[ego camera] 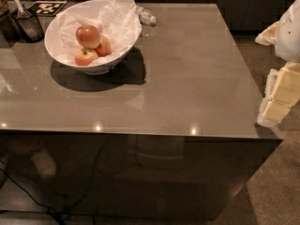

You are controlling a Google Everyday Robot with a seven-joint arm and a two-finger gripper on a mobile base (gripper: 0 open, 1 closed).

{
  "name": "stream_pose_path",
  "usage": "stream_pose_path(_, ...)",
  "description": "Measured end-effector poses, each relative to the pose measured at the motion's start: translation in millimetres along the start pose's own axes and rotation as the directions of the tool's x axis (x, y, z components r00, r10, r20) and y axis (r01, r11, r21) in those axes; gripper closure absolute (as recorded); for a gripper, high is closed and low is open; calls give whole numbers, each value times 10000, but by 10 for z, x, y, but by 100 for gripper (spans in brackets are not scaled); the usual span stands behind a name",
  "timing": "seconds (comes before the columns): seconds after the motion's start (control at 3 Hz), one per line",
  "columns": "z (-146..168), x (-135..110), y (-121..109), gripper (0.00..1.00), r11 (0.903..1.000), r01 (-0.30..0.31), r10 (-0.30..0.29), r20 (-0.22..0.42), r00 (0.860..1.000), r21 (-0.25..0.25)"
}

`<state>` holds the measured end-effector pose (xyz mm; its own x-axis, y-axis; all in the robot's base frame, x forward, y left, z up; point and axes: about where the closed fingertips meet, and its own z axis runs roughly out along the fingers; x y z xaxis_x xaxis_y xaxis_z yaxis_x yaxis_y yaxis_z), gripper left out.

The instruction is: Pick apple from white bowl

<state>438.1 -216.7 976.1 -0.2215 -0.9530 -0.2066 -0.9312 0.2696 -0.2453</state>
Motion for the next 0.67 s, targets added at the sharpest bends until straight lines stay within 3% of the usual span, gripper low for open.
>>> stream_pose_path(0.67,-33,-83,-28,0,9999,45,-43,-172,9998,112)
